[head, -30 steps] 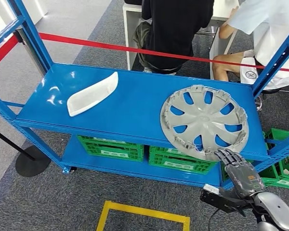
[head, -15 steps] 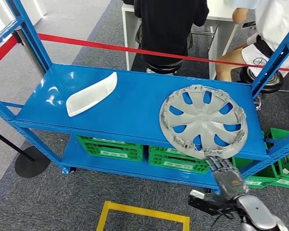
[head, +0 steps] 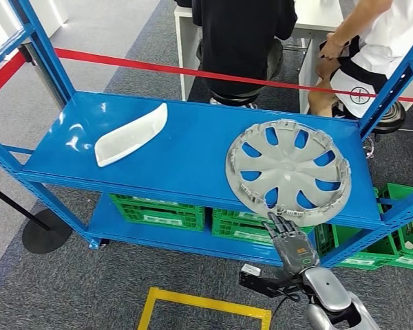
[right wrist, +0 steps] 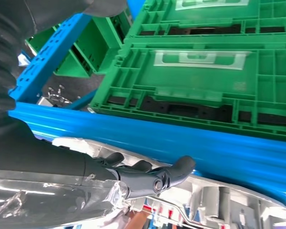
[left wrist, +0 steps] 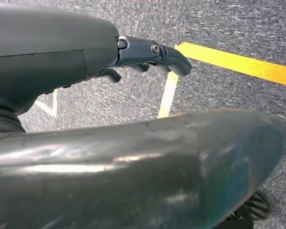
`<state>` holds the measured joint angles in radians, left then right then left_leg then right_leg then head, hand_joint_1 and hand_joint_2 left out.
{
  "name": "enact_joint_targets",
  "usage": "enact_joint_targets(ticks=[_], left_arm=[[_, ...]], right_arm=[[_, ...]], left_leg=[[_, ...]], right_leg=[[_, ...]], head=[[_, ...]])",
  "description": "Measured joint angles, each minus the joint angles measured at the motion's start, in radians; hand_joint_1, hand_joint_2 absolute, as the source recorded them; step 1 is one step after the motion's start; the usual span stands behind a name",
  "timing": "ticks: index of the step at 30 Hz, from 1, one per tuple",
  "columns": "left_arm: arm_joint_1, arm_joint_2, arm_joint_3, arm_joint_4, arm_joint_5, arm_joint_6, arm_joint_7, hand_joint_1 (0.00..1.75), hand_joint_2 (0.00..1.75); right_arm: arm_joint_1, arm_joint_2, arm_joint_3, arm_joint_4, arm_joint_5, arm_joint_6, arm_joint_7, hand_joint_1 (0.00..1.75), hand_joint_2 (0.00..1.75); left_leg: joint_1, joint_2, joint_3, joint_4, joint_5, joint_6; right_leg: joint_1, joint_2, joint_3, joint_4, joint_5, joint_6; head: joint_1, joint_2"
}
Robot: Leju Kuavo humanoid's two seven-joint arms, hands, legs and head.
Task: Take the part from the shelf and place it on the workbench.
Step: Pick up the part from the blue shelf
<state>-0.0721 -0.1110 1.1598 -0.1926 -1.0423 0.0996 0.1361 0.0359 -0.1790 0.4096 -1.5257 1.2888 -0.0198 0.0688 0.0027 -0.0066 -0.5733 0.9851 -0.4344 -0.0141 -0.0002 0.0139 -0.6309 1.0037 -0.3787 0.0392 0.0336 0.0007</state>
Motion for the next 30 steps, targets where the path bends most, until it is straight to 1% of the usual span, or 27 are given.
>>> enact_joint_targets(ticks=[7,14,19,22,30], left_arm=[[0.000,0.000,-0.003,0.000,-0.026,-0.002,0.012,0.00,0.00],[-0.003,0.000,-0.010,0.000,-0.045,-0.010,0.013,0.00,0.00],[-0.003,0.000,-0.010,0.000,-0.040,-0.005,0.013,0.00,0.00],[-0.002,0.000,-0.009,0.000,-0.028,-0.001,0.015,0.00,0.00],[0.002,0.000,0.001,0.000,-0.011,0.013,0.017,0.00,0.00]], right_arm=[[-0.054,0.059,0.019,0.059,0.039,-0.006,-0.004,0.00,1.75],[-0.164,0.131,0.035,0.189,0.071,-0.048,0.000,0.00,1.75],[-0.185,0.148,0.040,0.210,0.069,-0.060,0.010,0.00,1.75],[-0.153,0.148,0.037,0.158,0.054,-0.093,-0.003,0.00,1.75],[-0.040,0.143,0.019,-0.129,0.034,-0.132,-0.014,0.00,1.75]], left_leg=[[0.000,0.000,0.000,0.000,0.000,-0.001],[0.000,0.000,0.000,0.000,0.002,-0.003],[0.000,0.000,0.000,0.000,0.002,-0.003],[0.000,0.000,-0.001,0.000,0.002,-0.003],[0.000,0.000,-0.001,0.000,0.000,-0.003]], right_leg=[[0.000,0.000,-0.001,0.001,0.000,-0.001],[0.000,0.000,-0.002,0.002,0.001,-0.003],[0.000,-0.001,-0.002,0.003,0.001,-0.003],[0.000,-0.001,-0.002,0.003,0.001,-0.003],[0.000,-0.001,-0.003,0.003,-0.001,-0.004]], head=[[0.000,0.000],[0.000,0.000],[0.000,0.000],[0.000,0.000],[0.000,0.000]])
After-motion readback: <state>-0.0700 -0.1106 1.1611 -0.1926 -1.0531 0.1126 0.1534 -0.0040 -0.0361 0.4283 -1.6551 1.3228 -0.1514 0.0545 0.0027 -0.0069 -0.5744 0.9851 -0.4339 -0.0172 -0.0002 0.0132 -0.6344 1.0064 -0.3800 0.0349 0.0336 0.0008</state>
